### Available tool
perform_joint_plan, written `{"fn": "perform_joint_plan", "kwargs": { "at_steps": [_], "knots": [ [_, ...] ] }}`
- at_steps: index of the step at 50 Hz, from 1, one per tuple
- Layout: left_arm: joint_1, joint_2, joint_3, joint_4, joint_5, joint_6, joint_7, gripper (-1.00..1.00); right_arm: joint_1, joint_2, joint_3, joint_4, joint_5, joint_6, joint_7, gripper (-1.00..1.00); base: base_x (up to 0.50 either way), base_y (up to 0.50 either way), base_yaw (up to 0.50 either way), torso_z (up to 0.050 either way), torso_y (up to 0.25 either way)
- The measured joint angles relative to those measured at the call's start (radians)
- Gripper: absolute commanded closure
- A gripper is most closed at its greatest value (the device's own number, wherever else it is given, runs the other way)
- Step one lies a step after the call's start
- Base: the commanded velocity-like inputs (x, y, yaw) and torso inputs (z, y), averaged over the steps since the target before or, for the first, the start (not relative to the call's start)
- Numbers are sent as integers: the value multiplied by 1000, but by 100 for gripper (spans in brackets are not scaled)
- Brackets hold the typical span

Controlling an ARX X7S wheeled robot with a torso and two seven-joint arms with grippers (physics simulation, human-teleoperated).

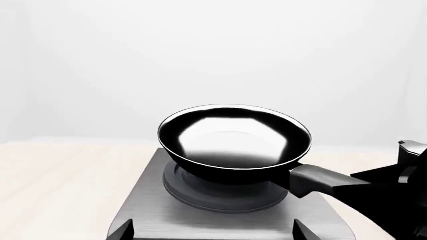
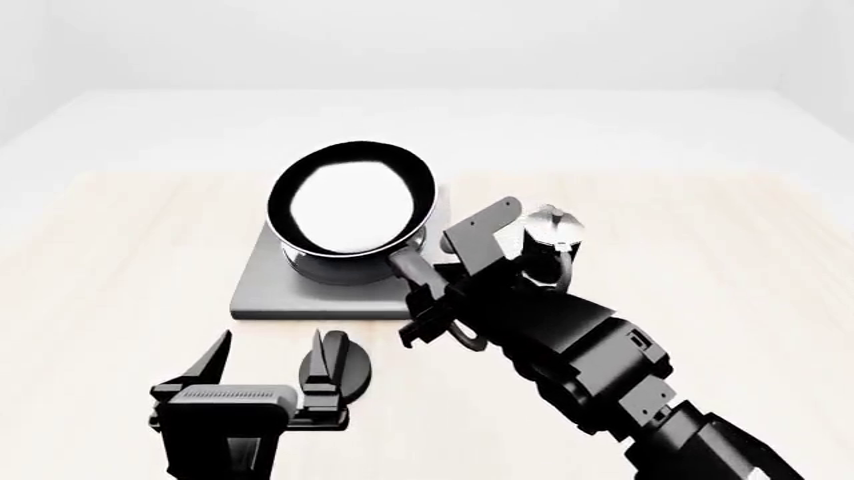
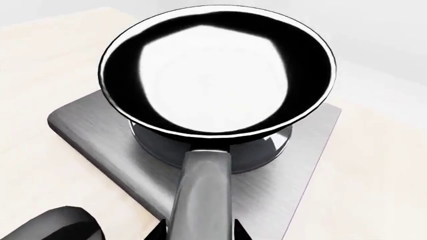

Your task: Put the frying pan on the stove.

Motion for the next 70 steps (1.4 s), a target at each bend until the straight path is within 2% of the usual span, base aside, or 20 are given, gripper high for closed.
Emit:
{"fn": "perform_joint_plan", "kwargs": {
  "at_steps": [40,41,70],
  "knots": [
    [5,-10,2,-3,-6,11,-9,-100,15,-48,-30,105,-32,-48,-21,100,0,0,0,1,2],
    [5,-11,2,-2,-6,11,-9,-100,16,-49,-30,106,-32,-48,-20,-100,0,0,0,0,0],
    [8,-16,9,5,-7,14,-16,-100,32,-23,21,8,-46,-44,17,-100,0,0,0,0,0]
  ]
}}
